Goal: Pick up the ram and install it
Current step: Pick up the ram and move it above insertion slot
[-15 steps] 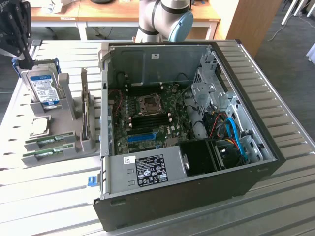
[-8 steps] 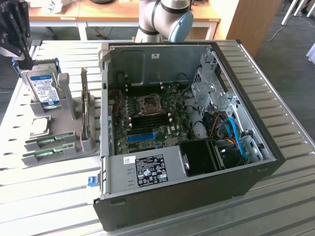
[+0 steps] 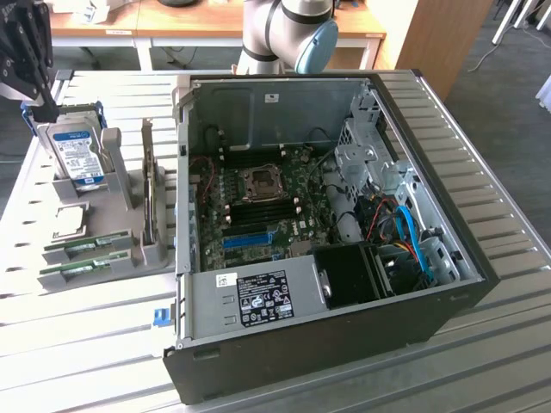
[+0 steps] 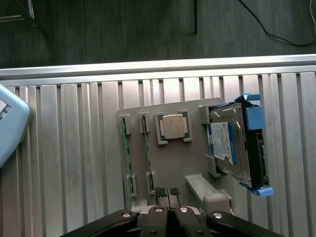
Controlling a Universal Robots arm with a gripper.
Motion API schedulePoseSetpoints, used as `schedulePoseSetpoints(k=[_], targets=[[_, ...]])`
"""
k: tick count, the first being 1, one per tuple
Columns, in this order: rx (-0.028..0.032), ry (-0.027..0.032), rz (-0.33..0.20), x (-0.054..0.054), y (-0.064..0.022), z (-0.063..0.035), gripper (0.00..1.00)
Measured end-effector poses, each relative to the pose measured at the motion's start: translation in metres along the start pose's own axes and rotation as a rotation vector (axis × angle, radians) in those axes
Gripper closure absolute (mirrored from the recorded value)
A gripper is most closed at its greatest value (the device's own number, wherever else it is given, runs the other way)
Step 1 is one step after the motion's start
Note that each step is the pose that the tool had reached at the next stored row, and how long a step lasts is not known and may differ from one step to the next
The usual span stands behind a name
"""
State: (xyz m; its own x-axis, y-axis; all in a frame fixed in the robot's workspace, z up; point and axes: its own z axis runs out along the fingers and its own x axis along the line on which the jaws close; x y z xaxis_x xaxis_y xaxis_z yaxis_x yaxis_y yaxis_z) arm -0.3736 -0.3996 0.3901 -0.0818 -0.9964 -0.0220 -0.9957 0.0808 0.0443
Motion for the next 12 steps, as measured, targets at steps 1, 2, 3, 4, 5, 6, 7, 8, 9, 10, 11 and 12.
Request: schedulePoseSetpoints(k=[1,2,3,4,5,6,7,8,9,10,11,12], targets=[[-0.0001,0.0001,0.0,0.0,0.0,0.0,0.89],[0.0,0.0001,0.0,0.0,0.0,0.0001,0.89],[0.0001,0.0001,0.0,0.0,0.0,0.0001,0.89],[0.0,0.0001,0.0,0.0,0.0,0.0001,0.89],[0.0,0.0001,0.0,0.0,0.0,0.0001,0.89],[0.0,0.0001,0.0,0.0,0.0,0.0001,0.89],[0.0001,0.0001,0.0,0.0,0.0,0.0001,0.89],[0.0001,0.0001,0.0,0.0,0.0,0.0001,0.89],[0.0,0.0001,0.0,0.0,0.0,0.0001,0.89],[0.0,0.0001,0.0,0.0,0.0,0.0001,0.89],[0.0,0.0,0.0,0.0,0.0,0.0001,0.89],[0.0001,0.0001,0.0,0.0,0.0,0.0001,0.87]])
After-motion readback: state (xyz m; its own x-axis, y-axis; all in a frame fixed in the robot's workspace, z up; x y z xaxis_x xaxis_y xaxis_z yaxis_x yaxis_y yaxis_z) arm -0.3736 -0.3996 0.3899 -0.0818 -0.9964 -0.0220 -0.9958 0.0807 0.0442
